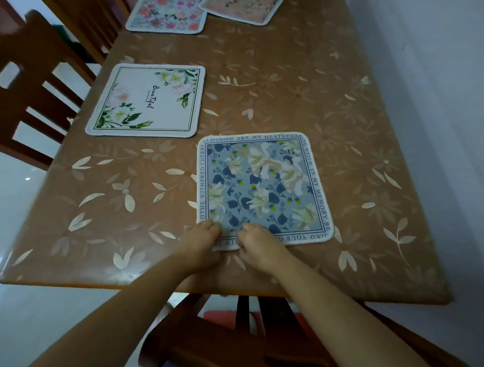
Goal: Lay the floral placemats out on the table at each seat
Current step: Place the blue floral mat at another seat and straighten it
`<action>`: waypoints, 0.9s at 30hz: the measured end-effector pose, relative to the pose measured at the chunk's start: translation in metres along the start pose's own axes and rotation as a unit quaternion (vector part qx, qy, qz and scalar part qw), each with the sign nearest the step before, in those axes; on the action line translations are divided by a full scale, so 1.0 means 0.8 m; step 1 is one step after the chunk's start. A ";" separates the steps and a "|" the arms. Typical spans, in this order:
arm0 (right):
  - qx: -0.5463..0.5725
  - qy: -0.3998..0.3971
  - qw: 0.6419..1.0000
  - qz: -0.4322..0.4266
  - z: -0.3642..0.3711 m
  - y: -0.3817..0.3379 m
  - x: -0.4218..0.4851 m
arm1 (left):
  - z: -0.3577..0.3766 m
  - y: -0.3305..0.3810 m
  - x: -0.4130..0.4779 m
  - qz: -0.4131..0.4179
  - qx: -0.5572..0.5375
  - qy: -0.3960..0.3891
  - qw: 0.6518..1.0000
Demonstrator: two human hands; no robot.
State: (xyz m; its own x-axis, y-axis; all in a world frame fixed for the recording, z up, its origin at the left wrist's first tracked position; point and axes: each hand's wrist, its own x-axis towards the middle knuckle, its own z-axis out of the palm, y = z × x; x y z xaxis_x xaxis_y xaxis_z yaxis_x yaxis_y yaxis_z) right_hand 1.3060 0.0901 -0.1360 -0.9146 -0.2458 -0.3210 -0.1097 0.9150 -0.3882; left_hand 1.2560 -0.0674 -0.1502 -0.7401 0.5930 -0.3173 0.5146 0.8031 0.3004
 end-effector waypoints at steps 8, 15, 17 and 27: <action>-0.060 0.081 0.995 0.028 -0.016 0.091 -0.056 | -0.001 -0.014 -0.011 0.011 -0.053 0.080 0.995; -0.062 0.098 0.993 0.035 -0.019 0.099 -0.068 | -0.021 -0.044 -0.011 -0.031 -0.089 0.125 0.988; -0.042 0.104 0.993 0.029 -0.015 0.084 -0.058 | -0.034 -0.058 -0.008 -0.038 -0.086 0.131 0.987; 0.018 0.031 0.995 0.097 -0.009 0.032 -0.019 | -0.037 -0.056 0.009 -0.010 -0.040 0.129 0.991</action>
State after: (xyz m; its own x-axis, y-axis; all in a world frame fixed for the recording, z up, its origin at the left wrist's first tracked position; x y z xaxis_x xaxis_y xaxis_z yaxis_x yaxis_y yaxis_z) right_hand 1.3144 0.1195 -0.1349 -0.9399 -0.0445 -0.3387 0.0836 0.9313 -0.3545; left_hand 1.2148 -0.1007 -0.1396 -0.8416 0.5332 -0.0864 0.4697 0.8013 0.3705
